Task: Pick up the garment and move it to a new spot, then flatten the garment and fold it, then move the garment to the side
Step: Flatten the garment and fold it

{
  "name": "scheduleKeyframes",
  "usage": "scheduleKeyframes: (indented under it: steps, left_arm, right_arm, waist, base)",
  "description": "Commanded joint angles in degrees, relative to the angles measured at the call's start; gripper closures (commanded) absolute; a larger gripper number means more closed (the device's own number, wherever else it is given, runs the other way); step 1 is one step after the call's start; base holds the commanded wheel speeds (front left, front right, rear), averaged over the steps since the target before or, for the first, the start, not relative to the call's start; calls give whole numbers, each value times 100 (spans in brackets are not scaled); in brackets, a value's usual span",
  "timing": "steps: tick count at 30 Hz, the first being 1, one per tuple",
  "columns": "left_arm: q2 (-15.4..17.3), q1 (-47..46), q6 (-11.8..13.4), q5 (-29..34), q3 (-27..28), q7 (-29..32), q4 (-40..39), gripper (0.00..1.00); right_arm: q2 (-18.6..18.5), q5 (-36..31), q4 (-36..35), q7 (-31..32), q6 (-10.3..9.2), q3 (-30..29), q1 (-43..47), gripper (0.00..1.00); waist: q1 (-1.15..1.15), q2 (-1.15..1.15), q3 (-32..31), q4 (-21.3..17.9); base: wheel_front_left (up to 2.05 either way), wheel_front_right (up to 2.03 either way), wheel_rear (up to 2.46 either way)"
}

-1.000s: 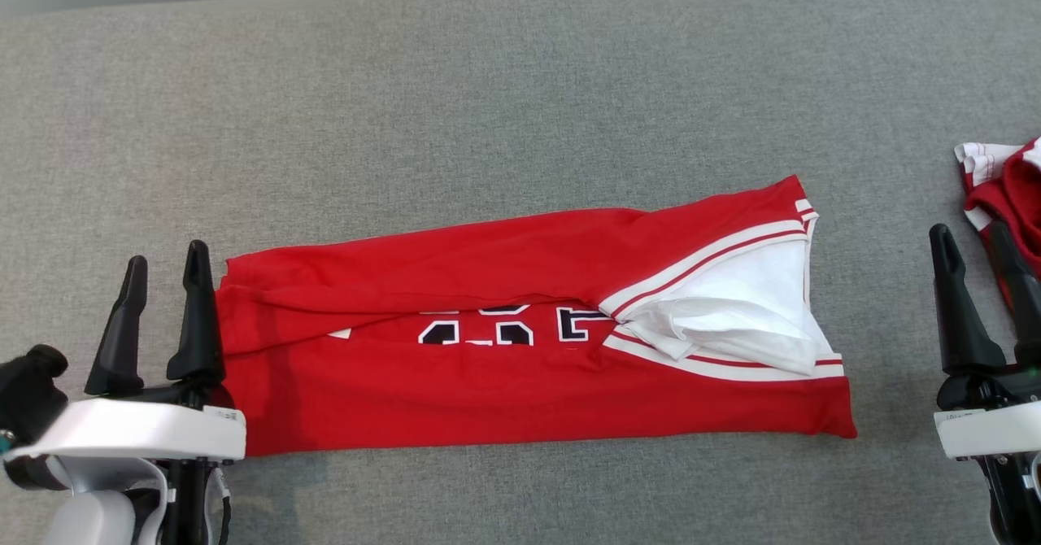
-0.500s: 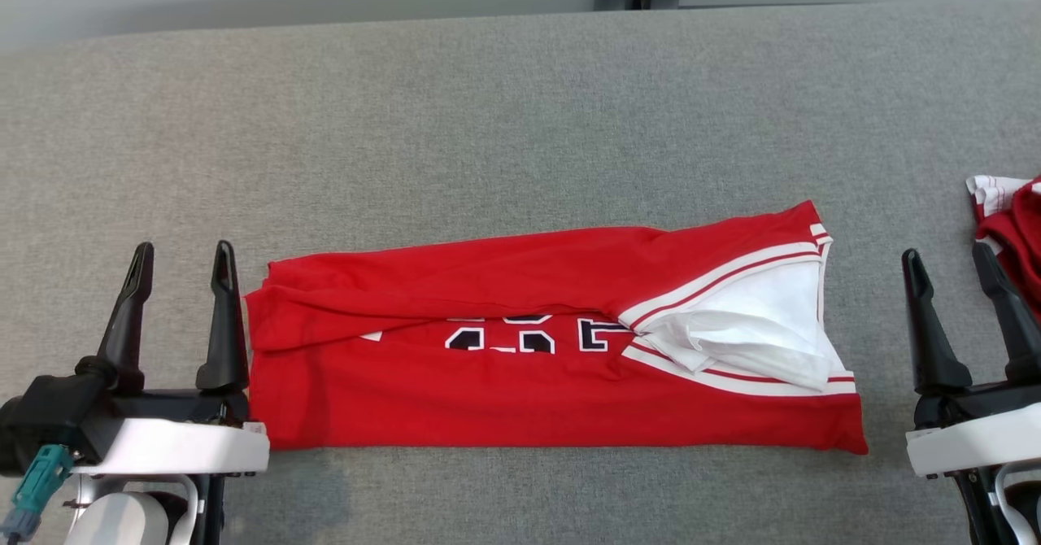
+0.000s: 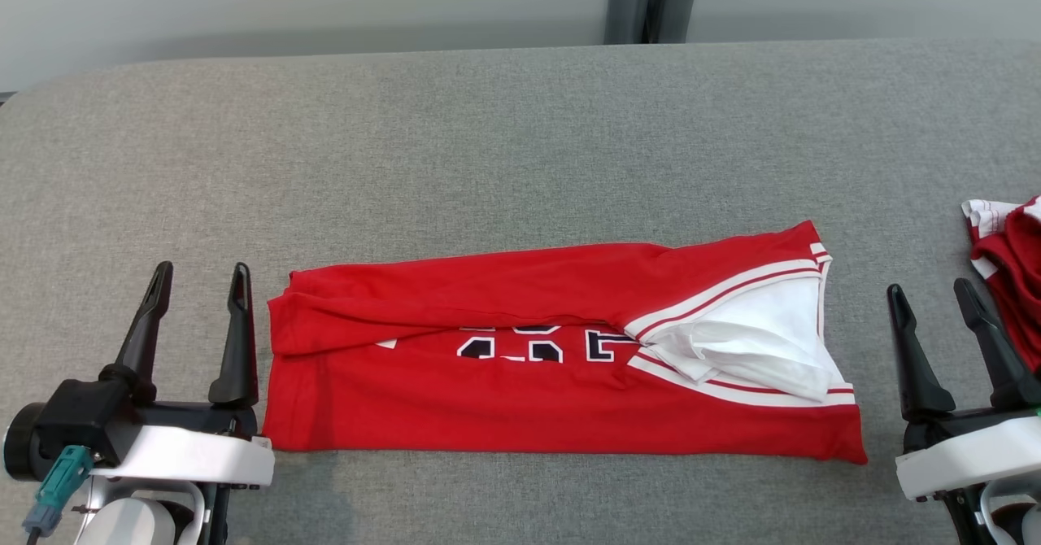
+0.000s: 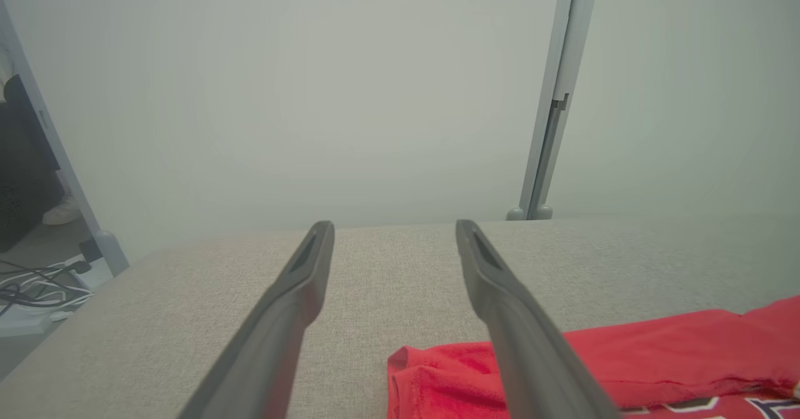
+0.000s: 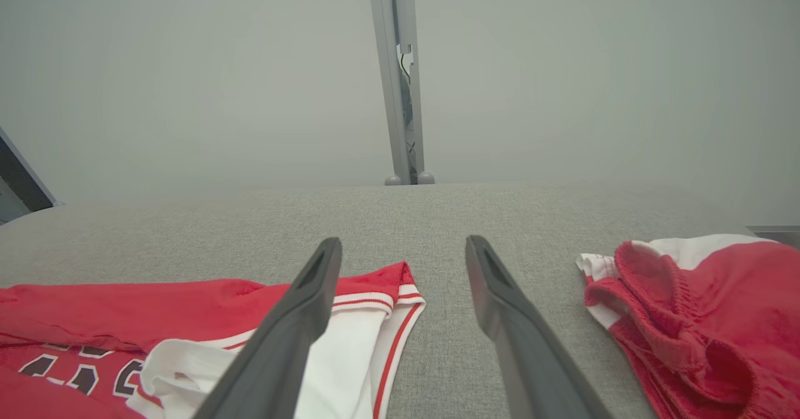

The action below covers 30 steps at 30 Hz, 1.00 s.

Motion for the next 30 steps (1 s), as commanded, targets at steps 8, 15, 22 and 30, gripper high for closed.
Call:
scheduleKeyframes:
  steps: [8, 15, 22, 30]
  left_arm:
    - [-60, -138, -118, 142, -8, -25, 53, 0]
    - [-166, -305, -167, 256, -107, -26, 107, 0]
    - [-306, -444, -230, 347, -172, -26, 146, 0]
    - [-412, -448, -215, 433, -137, -27, 110, 0]
  right_arm:
    - [-232, 65, 561, 100, 1, 81, -230, 0]
    - [-387, 374, 1603, 186, 1, 671, -733, 0]
    - [-429, 738, 2598, 196, 0, 1193, -1160, 0]
    - [-368, 1334, 2973, 449, 6, 1821, -1157, 100]
  waist:
    - [0, 0, 47, 101]
    - [0, 0, 211, 277]
    - [0, 0, 331, 427]
    - [0, 0, 437, 434]
  base:
    - [0, 0, 0]
    - [0, 0, 0]
    - [0, 0, 0]
    - [0, 0, 0]
